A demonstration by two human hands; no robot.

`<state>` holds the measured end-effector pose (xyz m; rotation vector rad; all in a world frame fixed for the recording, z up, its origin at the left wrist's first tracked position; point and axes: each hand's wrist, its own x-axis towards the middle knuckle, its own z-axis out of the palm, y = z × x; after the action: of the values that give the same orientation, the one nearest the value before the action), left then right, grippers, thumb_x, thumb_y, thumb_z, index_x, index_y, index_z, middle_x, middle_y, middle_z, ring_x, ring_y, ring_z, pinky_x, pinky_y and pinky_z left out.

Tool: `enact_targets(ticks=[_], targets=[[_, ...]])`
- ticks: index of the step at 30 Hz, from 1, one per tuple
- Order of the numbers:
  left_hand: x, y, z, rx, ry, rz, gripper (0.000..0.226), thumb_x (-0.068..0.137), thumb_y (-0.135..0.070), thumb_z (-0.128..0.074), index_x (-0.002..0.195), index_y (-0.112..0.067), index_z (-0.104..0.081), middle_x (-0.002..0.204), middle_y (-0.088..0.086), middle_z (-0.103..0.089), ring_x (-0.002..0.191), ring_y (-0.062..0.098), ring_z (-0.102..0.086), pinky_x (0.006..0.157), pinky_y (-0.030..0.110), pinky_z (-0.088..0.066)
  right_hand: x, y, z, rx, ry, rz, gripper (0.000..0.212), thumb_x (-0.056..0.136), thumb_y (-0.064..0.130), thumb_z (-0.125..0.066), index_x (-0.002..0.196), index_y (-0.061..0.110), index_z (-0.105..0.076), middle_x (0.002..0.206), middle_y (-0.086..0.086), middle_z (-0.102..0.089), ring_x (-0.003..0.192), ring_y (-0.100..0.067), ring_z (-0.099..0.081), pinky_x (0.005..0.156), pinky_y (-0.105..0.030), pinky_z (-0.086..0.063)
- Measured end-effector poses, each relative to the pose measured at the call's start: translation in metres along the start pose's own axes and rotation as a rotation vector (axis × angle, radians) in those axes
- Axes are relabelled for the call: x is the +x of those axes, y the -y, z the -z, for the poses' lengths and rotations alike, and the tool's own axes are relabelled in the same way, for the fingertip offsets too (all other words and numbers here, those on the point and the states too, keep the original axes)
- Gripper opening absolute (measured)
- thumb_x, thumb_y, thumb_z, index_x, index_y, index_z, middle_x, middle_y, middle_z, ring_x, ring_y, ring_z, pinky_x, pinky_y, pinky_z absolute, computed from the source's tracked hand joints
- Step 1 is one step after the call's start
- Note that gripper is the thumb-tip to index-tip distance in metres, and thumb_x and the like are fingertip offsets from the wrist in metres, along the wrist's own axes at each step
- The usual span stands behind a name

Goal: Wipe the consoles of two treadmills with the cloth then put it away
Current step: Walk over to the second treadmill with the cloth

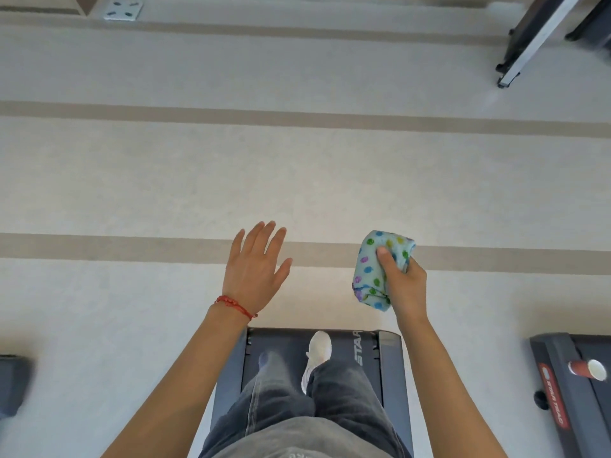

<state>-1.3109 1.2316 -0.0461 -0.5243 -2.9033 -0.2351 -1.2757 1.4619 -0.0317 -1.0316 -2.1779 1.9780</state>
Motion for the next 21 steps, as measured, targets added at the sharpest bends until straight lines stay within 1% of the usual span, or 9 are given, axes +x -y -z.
enact_targets(ticks=[2, 6, 9, 12, 15, 16, 19, 21], targets=[[0.02, -0.003, -0.006, -0.008, 0.006, 0.006, 0.05, 0.089, -0.035, -0.038, 0.12, -0.003, -0.06, 0.124, 0.017, -0.059, 0.115, 0.033, -0.054, 0.097, 0.051, -0.041, 0.022, 0.01, -0.001, -0.003, 0.008, 0.011, 0.012, 0.087, 0.033, -0.062, 0.086, 0.022, -0.062, 0.087, 0.001, -0.067, 0.084, -0.015, -0.065, 0.071, -0.03, -0.054], [0.056, 0.0, -0.015, -0.017, -0.001, 0.009, 0.051, 0.089, -0.035, -0.038, 0.12, -0.002, -0.06, 0.123, 0.018, -0.06, 0.114, 0.034, -0.056, 0.096, 0.052, -0.041, 0.058, 0.023, -0.009, 0.011, 0.019, 0.001, 0.015, 0.087, 0.032, -0.062, 0.092, 0.018, -0.063, 0.089, 0.001, -0.067, 0.085, -0.015, -0.065, 0.069, -0.027, -0.055], [0.083, 0.007, -0.025, -0.016, -0.006, 0.012, 0.051, 0.089, -0.036, -0.038, 0.12, -0.002, -0.06, 0.122, 0.018, -0.06, 0.113, 0.034, -0.056, 0.096, 0.052, -0.041, 0.084, 0.026, -0.02, 0.015, 0.039, -0.013, 0.014, 0.087, 0.032, -0.061, 0.091, 0.019, -0.062, 0.088, 0.002, -0.067, 0.085, -0.015, -0.065, 0.068, -0.027, -0.055], [0.115, 0.018, -0.046, -0.021, -0.021, -0.011, 0.052, 0.089, -0.037, -0.038, 0.12, -0.002, -0.06, 0.122, 0.018, -0.06, 0.113, 0.034, -0.056, 0.095, 0.052, -0.041, 0.114, 0.023, -0.032, 0.022, 0.04, -0.002, 0.01, 0.087, 0.031, -0.062, 0.087, 0.021, -0.062, 0.086, 0.003, -0.067, 0.083, -0.013, -0.065, 0.067, -0.026, -0.055], [0.153, 0.033, -0.08, -0.025, -0.034, -0.044, 0.052, 0.089, -0.037, -0.038, 0.12, -0.001, -0.06, 0.122, 0.019, -0.06, 0.112, 0.036, -0.057, 0.094, 0.054, -0.042, 0.151, 0.017, -0.05, 0.03, 0.024, 0.025, 0.008, 0.088, 0.03, -0.061, 0.082, 0.025, -0.061, 0.085, 0.006, -0.067, 0.08, -0.01, -0.065, 0.063, -0.022, -0.056], [0.165, 0.038, -0.093, -0.029, -0.038, -0.056, 0.052, 0.089, -0.036, -0.038, 0.119, -0.001, -0.06, 0.121, 0.02, -0.06, 0.112, 0.036, -0.057, 0.094, 0.054, -0.042, 0.164, 0.014, -0.056, 0.028, 0.01, 0.032, 0.008, 0.088, 0.031, -0.061, 0.081, 0.025, -0.061, 0.084, 0.006, -0.067, 0.079, -0.009, -0.065, 0.064, -0.022, -0.056], [0.2, 0.055, -0.128, -0.038, -0.036, -0.086, 0.051, 0.089, -0.036, -0.038, 0.119, -0.001, -0.06, 0.122, 0.02, -0.06, 0.112, 0.036, -0.057, 0.093, 0.054, -0.042, 0.207, 0.008, -0.081, 0.031, -0.025, 0.031, 0.01, 0.087, 0.032, -0.062, 0.079, 0.025, -0.061, 0.084, 0.004, -0.067, 0.08, -0.012, -0.066, 0.069, -0.03, -0.055], [0.223, 0.071, -0.152, -0.045, -0.034, -0.094, 0.052, 0.089, -0.036, -0.038, 0.12, -0.001, -0.06, 0.123, 0.02, -0.059, 0.113, 0.036, -0.056, 0.094, 0.054, -0.042, 0.239, 0.004, -0.101, 0.04, -0.037, 0.036, 0.011, 0.087, 0.032, -0.062, 0.08, 0.024, -0.061, 0.084, 0.003, -0.067, 0.081, -0.014, -0.066, 0.07, -0.031, -0.055]])
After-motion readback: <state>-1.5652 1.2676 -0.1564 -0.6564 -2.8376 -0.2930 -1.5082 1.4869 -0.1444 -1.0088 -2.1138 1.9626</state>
